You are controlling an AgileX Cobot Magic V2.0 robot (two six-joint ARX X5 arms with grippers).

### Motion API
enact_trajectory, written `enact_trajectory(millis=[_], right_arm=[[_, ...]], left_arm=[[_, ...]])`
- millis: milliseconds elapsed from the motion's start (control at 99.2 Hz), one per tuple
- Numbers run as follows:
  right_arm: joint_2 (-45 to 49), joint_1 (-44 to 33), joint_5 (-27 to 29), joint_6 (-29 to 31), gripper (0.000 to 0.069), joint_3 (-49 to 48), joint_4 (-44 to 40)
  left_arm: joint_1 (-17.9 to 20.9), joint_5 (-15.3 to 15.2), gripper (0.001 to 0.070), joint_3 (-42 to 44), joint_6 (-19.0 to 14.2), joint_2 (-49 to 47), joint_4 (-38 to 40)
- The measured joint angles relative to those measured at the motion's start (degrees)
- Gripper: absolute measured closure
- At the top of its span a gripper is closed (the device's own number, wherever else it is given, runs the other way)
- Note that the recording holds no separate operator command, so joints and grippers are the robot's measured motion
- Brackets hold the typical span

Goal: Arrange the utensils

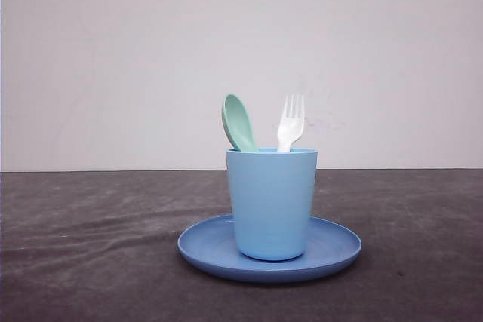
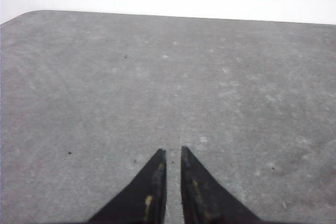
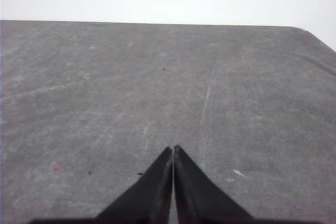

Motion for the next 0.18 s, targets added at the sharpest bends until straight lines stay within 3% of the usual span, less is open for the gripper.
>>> enact_trajectory(millis=[182], right_arm=[[0.0, 0.0, 0.0, 0.02, 0.0688, 0.0, 0.0]], left_arm=[[0.0, 0.0, 0.0685, 0.0, 0.0, 0.0, 0.0]])
